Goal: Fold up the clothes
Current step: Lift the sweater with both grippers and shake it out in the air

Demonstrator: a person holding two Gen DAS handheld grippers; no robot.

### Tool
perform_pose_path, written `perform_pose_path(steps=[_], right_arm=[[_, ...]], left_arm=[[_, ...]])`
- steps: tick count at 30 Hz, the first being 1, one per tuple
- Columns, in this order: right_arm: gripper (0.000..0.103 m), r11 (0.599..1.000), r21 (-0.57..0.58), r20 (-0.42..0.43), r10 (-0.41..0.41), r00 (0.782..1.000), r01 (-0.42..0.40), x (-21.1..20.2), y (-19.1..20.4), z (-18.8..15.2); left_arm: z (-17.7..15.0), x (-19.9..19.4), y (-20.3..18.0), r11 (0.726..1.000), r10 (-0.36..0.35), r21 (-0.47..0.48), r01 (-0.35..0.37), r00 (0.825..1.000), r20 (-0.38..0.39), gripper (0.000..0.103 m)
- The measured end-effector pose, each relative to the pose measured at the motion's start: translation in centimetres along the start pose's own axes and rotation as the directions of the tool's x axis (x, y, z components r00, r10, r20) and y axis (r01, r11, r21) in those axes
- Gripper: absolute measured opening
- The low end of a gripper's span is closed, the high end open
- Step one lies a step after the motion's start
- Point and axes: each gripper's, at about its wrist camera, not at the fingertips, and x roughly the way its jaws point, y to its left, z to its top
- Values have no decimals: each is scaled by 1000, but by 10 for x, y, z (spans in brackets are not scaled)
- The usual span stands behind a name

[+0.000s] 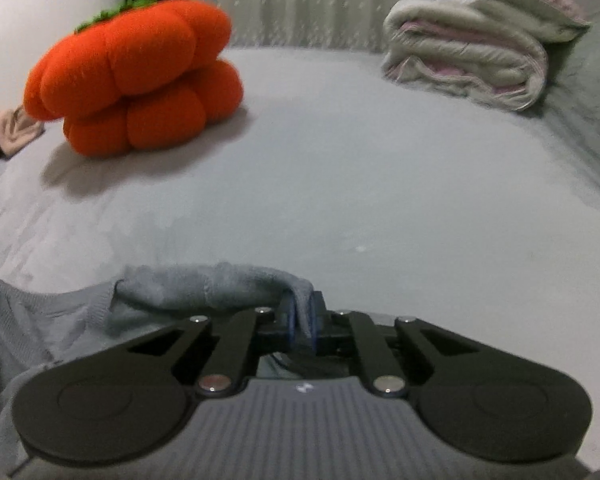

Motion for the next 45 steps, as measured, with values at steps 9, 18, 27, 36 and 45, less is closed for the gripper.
perform_pose_path(steps=[9, 18, 27, 36, 45], right_arm=[[8, 998, 36, 141, -56, 988, 52, -91, 6, -6], [8, 997, 22, 247, -73, 966, 70, -174, 14, -4], [8, 997, 46, 368, -75, 927, 63, -251, 13, 2], [8, 996, 57, 404, -89, 911, 72, -261, 7, 17], [8, 965, 188, 307, -234, 922, 182, -157, -25, 8]], left_arm=[[5, -71, -17, 1000, -3, 31, -4, 974, 225, 6], [8, -160, -49, 985, -33, 170, -39, 916, 399, 6], [31, -243, -65, 970, -19, 218, -110, 856, 517, 6], [87, -225, -91, 940, 39, 273, -207, 856, 515, 6], [101, -96, -112, 885, 137, 361, -295, 905, 403, 6]])
